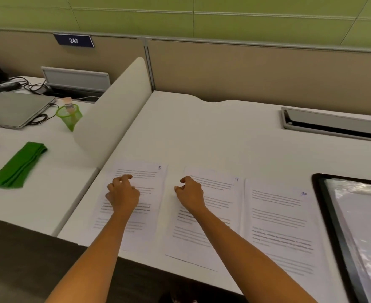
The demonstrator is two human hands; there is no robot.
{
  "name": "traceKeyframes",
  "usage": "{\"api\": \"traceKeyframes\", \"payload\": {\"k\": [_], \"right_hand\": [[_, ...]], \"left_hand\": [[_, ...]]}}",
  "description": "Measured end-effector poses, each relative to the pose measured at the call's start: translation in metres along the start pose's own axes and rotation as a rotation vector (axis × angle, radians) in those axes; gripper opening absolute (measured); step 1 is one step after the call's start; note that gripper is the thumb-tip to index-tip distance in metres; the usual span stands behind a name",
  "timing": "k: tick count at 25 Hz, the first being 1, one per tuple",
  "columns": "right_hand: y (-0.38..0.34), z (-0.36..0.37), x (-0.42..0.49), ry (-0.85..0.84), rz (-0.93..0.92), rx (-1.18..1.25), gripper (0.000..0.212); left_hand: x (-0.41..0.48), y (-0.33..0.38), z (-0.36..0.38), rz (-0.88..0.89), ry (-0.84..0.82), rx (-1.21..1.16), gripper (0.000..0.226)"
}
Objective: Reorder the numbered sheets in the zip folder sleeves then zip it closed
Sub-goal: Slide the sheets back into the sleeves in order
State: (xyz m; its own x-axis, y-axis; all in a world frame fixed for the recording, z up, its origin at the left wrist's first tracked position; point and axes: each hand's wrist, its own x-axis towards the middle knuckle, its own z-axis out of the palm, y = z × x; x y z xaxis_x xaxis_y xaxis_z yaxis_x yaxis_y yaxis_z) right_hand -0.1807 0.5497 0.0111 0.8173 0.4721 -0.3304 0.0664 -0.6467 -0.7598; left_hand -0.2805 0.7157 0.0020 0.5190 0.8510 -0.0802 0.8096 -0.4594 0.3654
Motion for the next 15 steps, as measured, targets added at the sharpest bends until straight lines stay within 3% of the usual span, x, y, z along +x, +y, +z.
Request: {"api": "traceKeyframes", "payload": {"k": [6,9,12,15], "right_hand": [[-0.033,0.037,0.012,-0.052,0.121,0.009,0.044],[-0.041,0.049,0.019,-0.071,0.175,0.015,0.03],[-0.044,0.057,0.026,-0.068,0.212,0.027,0.031],[-0.041,0.056,0.032,-0.023,0.246,0.151,0.018]], "left_hand": [[0.031,-0.043,-0.011,-0.228,-0.208,0.108,0.095],[0.043,-0.041,-0.012,-0.173,-0.223,0.143,0.101],[0.049,-0.033,-0.011,-0.148,-0.25,0.158,0.102],[0.054,-0.027,-0.009,-0.158,-0.297,0.152,0.105]]}}
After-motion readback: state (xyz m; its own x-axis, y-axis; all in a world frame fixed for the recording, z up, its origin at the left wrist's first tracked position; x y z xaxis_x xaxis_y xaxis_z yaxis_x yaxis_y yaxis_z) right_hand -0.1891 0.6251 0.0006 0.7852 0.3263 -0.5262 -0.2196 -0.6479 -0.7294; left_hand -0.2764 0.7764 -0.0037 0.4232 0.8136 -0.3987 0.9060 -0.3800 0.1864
